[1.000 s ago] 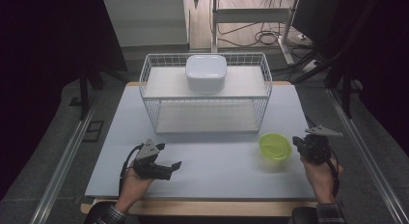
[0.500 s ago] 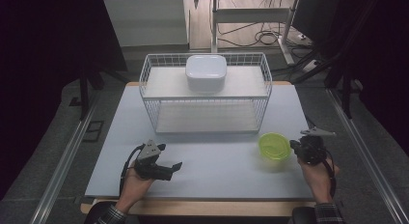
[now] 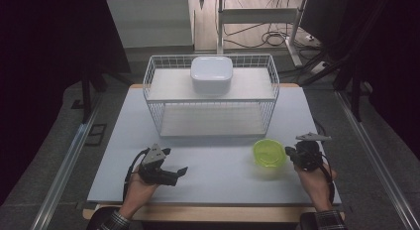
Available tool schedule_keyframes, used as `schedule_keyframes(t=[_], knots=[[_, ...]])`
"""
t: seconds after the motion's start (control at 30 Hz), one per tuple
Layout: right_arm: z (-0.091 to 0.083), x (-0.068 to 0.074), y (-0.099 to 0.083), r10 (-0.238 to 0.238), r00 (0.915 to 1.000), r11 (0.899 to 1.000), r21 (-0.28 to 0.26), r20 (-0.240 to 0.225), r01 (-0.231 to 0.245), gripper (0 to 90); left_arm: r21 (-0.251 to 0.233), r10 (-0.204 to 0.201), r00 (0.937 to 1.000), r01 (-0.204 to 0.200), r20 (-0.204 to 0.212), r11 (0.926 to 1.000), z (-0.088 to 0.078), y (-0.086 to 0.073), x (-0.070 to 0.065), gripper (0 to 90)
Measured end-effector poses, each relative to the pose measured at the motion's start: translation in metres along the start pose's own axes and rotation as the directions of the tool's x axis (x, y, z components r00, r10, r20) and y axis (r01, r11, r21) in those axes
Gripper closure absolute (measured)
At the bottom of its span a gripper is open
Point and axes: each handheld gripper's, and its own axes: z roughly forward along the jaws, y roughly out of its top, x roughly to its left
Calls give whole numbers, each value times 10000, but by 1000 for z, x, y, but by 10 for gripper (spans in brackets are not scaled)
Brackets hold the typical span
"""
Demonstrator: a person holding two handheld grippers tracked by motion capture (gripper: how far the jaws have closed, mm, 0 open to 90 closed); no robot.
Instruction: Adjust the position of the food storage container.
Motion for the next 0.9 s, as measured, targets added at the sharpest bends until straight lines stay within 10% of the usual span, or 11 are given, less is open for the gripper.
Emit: schedule_keyframes(t=[0.7, 0.9], knots=[[16, 64, 7, -699, 9755, 9968, 236, -2086, 764, 890, 68, 35, 10000, -35, 27, 10000, 2, 0, -2, 68], [10, 61, 6, -848, 9826, 9963, 21, -1651, 864, 889, 35, 31, 10000, -31, -38, 10000, 0, 0, -1, 68]])
